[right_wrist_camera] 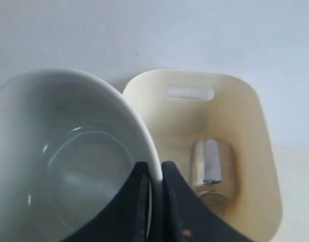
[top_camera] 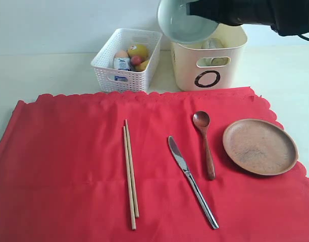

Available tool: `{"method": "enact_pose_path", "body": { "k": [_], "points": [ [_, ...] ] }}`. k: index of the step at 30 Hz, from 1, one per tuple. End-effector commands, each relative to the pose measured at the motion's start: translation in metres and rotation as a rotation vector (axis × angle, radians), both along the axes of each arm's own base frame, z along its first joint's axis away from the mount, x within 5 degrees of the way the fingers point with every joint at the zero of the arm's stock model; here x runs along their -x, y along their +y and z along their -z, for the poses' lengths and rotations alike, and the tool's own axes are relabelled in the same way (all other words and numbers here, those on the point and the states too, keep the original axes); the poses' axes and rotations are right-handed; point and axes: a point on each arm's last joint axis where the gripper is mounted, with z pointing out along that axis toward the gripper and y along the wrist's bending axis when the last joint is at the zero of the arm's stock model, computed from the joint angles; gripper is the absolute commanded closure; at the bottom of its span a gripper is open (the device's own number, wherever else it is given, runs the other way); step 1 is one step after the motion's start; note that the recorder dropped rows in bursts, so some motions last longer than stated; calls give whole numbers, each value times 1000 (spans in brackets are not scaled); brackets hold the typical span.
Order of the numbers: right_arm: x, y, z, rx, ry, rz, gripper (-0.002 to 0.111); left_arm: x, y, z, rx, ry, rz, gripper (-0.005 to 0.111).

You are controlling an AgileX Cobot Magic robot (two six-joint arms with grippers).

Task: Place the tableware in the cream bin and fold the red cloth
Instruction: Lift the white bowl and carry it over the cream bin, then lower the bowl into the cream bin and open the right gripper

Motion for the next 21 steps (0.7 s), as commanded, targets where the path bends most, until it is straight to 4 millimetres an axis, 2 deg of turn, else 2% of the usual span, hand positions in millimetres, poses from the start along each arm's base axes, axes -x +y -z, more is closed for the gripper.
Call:
{"method": "enact_pose_path", "body": {
  "k": [1, 5, 11, 21],
  "points": [
    [-7, -9, 0, 80, -62, 94, 106, 0, 0, -2, 5, -10, 2, 107],
    [-14, -14, 7, 117, -95, 163, 106, 0, 0, -2, 5, -10, 2, 107],
    [-26, -9, 18, 154, -80, 123, 104, 0, 0, -2, 5, -10, 2, 107],
    [-29, -7, 27, 183, -65, 97, 77, 0, 0, -2, 5, -10, 2, 107]
  ]
}}
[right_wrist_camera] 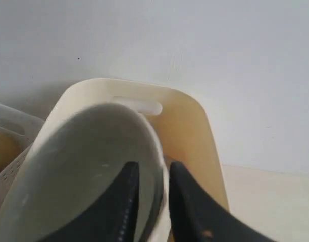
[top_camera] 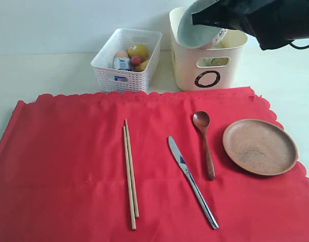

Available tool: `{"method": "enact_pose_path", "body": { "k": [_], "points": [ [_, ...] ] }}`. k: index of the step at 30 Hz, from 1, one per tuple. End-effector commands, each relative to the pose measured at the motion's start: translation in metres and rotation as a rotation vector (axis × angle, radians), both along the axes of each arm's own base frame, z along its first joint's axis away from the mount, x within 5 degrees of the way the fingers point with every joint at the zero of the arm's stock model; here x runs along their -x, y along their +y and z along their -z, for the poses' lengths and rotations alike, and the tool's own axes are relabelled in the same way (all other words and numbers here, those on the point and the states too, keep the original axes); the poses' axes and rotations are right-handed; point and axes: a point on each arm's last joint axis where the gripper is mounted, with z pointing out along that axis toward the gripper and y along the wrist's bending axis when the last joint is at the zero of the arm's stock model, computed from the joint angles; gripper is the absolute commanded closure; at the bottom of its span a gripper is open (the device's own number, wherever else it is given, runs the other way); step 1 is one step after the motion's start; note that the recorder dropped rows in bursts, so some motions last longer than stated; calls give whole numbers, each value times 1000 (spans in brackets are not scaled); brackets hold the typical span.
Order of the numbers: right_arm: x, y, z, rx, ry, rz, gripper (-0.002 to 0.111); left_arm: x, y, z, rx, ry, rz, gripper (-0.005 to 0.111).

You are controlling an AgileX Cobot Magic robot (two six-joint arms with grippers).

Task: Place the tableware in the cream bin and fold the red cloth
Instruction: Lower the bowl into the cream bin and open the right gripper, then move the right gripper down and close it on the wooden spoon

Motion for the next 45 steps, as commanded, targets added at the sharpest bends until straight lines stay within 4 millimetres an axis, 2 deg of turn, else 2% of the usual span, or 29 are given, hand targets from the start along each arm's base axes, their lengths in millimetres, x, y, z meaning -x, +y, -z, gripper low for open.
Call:
{"method": "enact_pose_path", "body": {
  "k": [1, 7, 18, 23, 28, 35, 37, 45],
  "points": [
    [-1, 1, -2, 7, -11, -5, 74, 0, 0, -2, 5, -10, 2, 107],
    [-1, 1, -2, 8, -14, -2, 64, 0, 0, -2, 5, -10, 2, 107],
    [-1, 0, -1, -26, -4, 17, 64, 0, 0, -2, 5, -10, 2, 107],
    [3, -1, -12, -68, -17, 36, 64, 0, 0, -2, 5, -10, 2, 107],
    [13, 0, -33, -26, -8, -26, 64, 0, 0, -2, 5, -10, 2, 107],
    [31, -5, -57, -72, 37, -7, 64, 0, 0, -2, 5, -10, 2, 107],
    [35, -6, -62, 36, 42, -43, 64, 0, 0, -2, 5, -10, 2, 107],
    [58, -14, -49, 70, 94, -40, 67, 0, 0, -2, 5, -10, 2, 107]
  ]
}}
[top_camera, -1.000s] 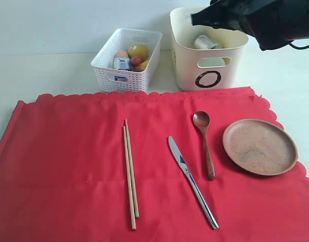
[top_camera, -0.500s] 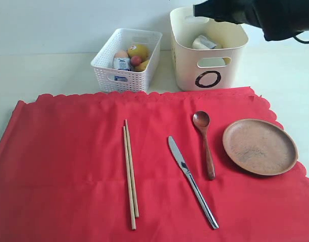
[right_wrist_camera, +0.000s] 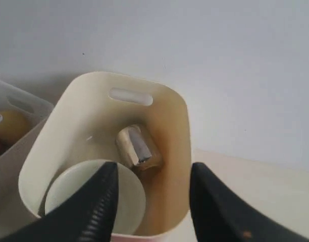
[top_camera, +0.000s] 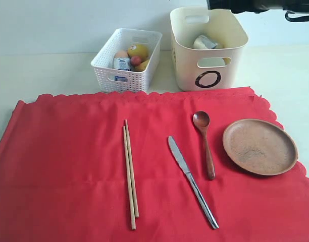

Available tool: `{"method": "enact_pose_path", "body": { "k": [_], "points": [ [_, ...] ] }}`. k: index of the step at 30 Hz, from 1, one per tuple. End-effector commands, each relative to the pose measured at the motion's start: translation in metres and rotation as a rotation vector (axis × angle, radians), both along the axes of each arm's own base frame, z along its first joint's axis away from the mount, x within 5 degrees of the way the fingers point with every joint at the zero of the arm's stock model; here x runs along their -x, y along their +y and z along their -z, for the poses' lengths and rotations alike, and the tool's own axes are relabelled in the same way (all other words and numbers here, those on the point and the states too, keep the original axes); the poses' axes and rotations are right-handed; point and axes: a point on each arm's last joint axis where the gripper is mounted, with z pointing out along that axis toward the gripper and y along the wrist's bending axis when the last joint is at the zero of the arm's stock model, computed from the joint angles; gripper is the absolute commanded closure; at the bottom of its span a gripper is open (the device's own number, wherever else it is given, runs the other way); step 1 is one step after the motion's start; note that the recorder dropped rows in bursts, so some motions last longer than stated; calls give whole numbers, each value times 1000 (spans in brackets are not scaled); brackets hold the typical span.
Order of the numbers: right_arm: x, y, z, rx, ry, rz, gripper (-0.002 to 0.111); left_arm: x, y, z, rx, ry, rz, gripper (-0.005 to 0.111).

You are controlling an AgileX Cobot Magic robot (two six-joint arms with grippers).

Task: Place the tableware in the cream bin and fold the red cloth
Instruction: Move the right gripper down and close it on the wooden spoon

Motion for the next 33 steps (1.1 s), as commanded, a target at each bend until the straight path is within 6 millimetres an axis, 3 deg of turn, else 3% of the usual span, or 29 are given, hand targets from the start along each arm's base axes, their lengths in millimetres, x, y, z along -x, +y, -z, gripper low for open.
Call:
{"method": "enact_pose_path", "body": {
  "k": [1, 7, 14, 20, 26, 33],
  "points": [
    [14, -4, 9, 21, 36, 2, 67, 0, 0, -2, 5, -10, 2, 107],
    [28, -7, 34, 30, 114, -1, 69, 0, 0, -2, 5, -10, 2, 107],
    [48, 5, 71, -36, 229, -167, 69, 0, 0, -2, 5, -10, 2, 107],
    [62, 13, 92, -89, 299, -268, 69, 0, 0, -2, 5, -10, 2, 107],
    [66, 23, 123, -117, 401, -335, 69, 0, 0, -2, 5, -10, 2, 107],
    [68, 36, 164, -24, 528, -354, 69, 0, 0, -2, 5, -10, 2, 107]
  ]
}}
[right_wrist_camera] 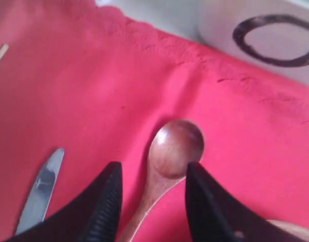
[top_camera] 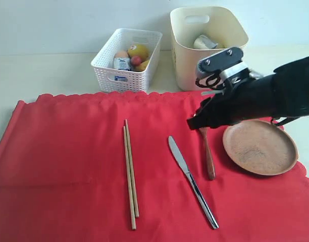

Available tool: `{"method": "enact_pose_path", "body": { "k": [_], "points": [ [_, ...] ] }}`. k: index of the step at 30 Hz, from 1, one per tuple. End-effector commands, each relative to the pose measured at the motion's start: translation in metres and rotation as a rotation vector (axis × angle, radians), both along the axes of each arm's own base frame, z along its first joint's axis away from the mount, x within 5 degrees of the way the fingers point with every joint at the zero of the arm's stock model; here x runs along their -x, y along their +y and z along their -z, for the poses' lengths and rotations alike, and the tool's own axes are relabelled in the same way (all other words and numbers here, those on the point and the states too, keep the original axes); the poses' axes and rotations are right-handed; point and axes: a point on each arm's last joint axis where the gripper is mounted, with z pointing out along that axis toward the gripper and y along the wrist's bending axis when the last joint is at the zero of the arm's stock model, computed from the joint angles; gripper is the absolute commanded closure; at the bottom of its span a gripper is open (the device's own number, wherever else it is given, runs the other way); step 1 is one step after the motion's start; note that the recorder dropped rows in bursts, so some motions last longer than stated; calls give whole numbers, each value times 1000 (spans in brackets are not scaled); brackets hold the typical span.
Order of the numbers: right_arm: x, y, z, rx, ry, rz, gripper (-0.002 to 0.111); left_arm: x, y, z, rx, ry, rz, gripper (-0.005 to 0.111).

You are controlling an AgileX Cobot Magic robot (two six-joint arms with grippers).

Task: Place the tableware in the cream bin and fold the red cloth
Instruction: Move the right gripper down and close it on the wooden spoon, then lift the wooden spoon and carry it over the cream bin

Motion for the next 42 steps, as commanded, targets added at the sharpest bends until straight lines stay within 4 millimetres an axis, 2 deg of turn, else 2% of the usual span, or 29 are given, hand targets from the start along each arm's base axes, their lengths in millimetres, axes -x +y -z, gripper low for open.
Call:
{"method": "enact_pose_path", "body": {
  "k": [1, 11, 17, 23, 26, 42],
  "points": [
    [2, 4, 23, 74, 59, -24, 69, 0, 0, -2, 5, -10, 2, 107],
    [3, 3, 48, 115, 130, -20, 69, 0, 0, -2, 5, -10, 2, 107],
    [8, 12, 70, 122, 190, -109, 72, 0, 0, -2, 5, -10, 2, 107],
    [8, 12, 71, 124, 192, -107, 101, 0, 0, -2, 5, -10, 2, 107],
    [8, 12, 71, 122, 193, -104, 108, 0, 0, -2, 5, -10, 2, 107],
    [8, 12, 69, 116, 188, -103, 108, 0, 0, -2, 5, -10, 2, 107]
  ]
}}
